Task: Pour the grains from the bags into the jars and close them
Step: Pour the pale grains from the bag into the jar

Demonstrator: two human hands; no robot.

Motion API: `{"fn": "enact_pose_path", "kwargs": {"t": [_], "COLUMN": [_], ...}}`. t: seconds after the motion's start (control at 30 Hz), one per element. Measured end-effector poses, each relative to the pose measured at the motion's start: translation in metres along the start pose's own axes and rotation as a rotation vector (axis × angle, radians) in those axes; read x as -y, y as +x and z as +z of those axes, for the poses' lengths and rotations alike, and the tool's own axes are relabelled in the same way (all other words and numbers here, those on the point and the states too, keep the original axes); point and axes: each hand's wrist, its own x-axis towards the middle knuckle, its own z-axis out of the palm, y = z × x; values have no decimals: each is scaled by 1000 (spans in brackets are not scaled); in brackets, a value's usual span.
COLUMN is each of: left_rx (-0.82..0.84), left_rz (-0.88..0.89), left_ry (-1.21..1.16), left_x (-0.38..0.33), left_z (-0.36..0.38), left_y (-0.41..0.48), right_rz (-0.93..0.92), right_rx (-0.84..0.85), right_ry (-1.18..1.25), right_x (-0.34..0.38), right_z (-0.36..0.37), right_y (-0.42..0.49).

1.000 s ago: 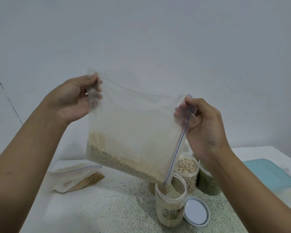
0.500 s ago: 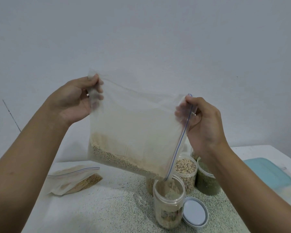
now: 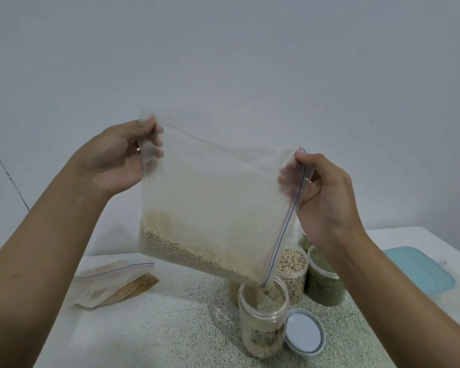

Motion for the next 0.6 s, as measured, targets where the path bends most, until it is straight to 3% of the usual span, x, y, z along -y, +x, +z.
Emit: {"fn": "enact_pose_path", "kwargs": {"t": [0.6], "left_rx": [-20], "left_rz": [17], "left_ry": [-18], "left_x": [-7], "left_z": [-7], "left_y": [-8], "right_rz": [35], "right_rx": [27], "right_ry": [75], "right_x": [-1], "right_z": [11], "right_y": [-10]}}
